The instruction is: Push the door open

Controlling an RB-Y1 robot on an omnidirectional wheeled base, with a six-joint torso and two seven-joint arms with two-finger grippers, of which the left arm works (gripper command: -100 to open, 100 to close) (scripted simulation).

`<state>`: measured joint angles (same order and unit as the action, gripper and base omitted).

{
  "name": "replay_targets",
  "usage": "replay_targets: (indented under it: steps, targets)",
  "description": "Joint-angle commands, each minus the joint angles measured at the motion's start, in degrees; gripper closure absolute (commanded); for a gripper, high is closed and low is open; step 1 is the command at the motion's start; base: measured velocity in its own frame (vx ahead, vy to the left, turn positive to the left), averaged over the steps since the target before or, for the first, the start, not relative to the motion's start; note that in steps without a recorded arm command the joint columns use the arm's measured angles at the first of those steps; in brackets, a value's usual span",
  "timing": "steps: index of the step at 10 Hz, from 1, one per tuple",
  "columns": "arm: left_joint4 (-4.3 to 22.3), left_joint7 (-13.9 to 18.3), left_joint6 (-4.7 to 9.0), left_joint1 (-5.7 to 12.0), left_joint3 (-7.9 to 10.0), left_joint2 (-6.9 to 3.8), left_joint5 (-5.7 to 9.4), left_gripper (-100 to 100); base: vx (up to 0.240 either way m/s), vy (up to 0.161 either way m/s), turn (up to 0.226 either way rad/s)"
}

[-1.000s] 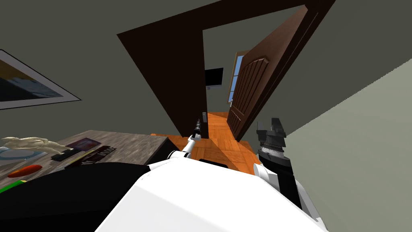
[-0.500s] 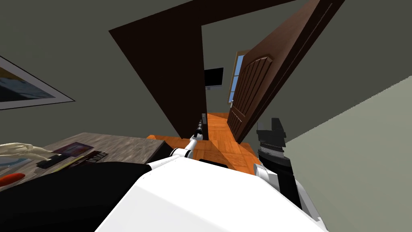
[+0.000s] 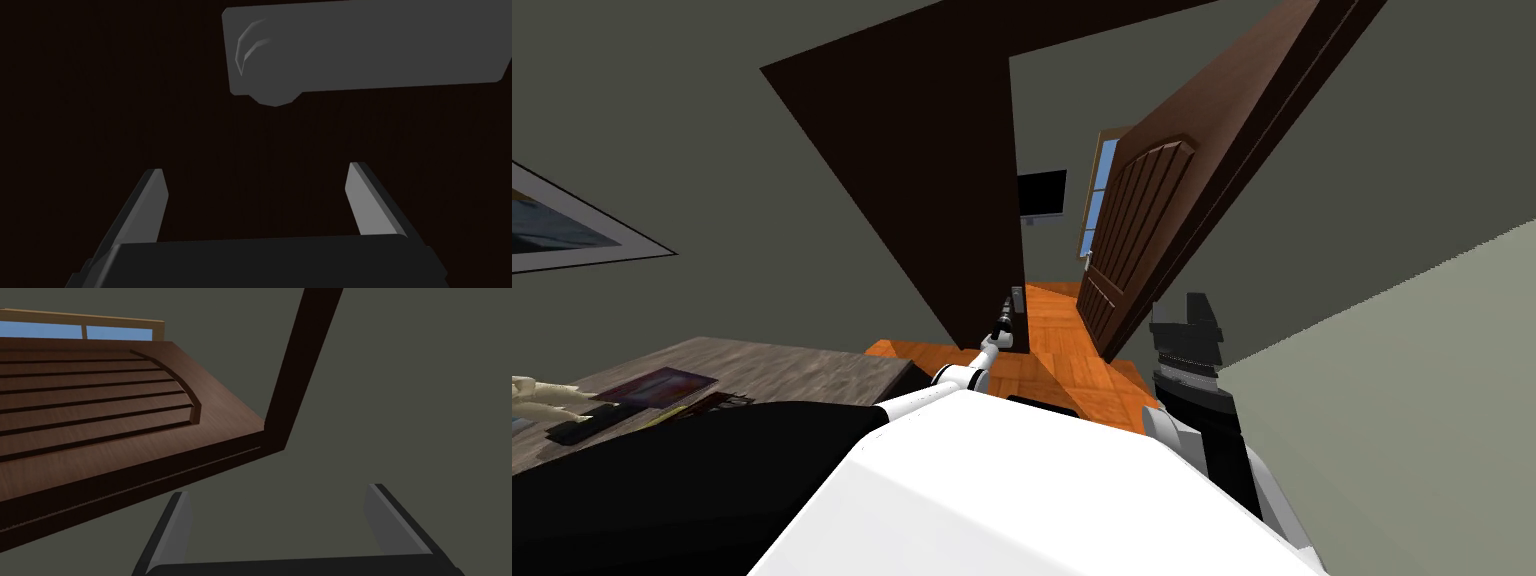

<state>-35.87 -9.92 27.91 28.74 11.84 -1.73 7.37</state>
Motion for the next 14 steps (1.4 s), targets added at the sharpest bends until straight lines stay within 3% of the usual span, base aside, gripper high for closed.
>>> replay_targets:
  steps: [1, 3, 5, 6, 7, 12, 14]
  targets:
    - [-0.64, -0.23, -0.45, -0.18, 0.22, -0.30, 0.04, -100, 0.202, 0.017, -0.021]
    - [-0.52, -0.21, -0.51, -0.13, 0.39, -0.23, 0.11, -100, 0.220, 0.000, -0.018]
    - [-0.38, -0.19, -0.58, -0.07, 0.58, 0.91, 0.19, -100, 0.236, 0.024, -0.025]
    - [-0.02, -0.29, -0.43, 0.19, 0.62, 0.57, 0.20, -100, 0.097, 0.012, -0.004]
    - [-0.02, -0.29, -0.43, 0.19, 0.62, 0.57, 0.20, 100, -0.008, -0.001, 0.008]
    - [-0.02, -0.29, -0.43, 0.19, 0.62, 0.57, 0.20, 100, -0.012, -0.001, -0.004]
    - [-0.13, -0.64, -0.38, 0.30, 1.57, -0.44, 0.56, 100, 0.140, -0.045, 0.026]
